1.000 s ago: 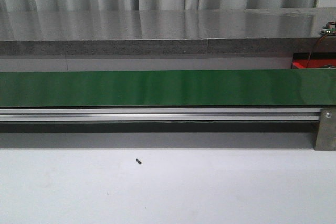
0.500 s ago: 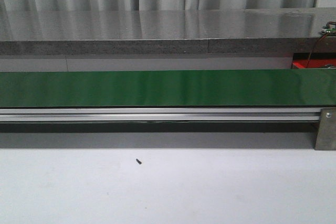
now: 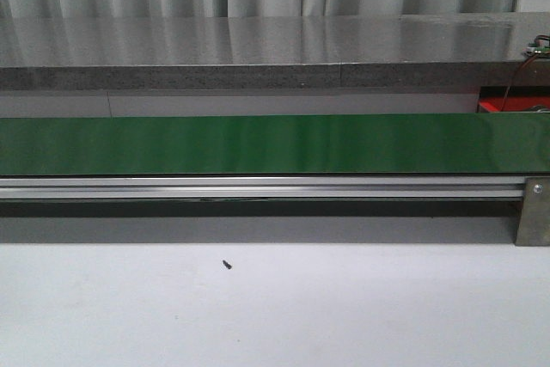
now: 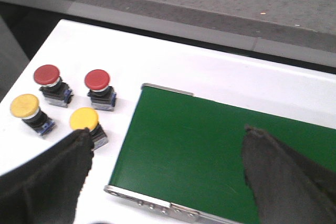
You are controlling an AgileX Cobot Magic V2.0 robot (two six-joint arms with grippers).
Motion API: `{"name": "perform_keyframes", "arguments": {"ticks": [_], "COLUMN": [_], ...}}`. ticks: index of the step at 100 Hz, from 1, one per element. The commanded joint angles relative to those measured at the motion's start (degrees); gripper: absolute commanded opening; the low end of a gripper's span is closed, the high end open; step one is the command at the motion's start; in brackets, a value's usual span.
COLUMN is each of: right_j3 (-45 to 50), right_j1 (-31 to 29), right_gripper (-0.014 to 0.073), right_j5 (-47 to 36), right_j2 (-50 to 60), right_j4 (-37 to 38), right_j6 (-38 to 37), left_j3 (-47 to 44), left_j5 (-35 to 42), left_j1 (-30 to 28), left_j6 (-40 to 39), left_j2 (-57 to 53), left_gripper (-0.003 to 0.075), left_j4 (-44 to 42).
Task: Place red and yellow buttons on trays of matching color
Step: 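Grasp a yellow push-button on the table with the left gripper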
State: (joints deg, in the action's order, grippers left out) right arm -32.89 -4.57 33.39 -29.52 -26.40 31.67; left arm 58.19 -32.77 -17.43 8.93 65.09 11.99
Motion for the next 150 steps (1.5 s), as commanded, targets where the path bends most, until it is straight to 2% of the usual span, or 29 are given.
{"name": "perform_keyframes", "arguments": {"ticks": [1,18,32,75,96,150], "right_j3": [-1.41,-1.41,-1.41,-1.41,-1.41,-1.41], "right_j1": [0.18,0.18,0.18,0.18,0.18,0.18], "right_gripper": [-0.0118,-0.0118,-0.0118,-0.0118,-0.0118,-0.0118], "right_j5": [-3.97,-3.9,-3.9,-3.9,-3.9,-3.9], "right_j2": [-0.02,-0.02,-0.02,-0.02,-0.02,-0.02], "right_j4": [-1.66,-1.66,-1.66,-1.66,-1.66,-1.66], "right_j6": [0.37,0.37,0.37,0.37,0.37,0.37], "left_j3": [4.88,10.63,13.66,21.8,24.28,24.3], "left_j5": [3.23,3.6,3.63,4.01,3.54,5.71], "left_j1": [-3.16,-8.24,-10.28,-10.65,-9.78,-7.81], "left_j6": [-1.07,-1.07,-1.07,-1.07,-1.07,-0.97], "left_j2": [3.87,13.39,20.78,38.39,43.02,47.0], "left_gripper": [0.0517,0.0514,0.0514,0.0514,0.0514,0.0514], "left_j4": [0.18,0.18,0.03,-0.91,-0.54,-1.73]}}
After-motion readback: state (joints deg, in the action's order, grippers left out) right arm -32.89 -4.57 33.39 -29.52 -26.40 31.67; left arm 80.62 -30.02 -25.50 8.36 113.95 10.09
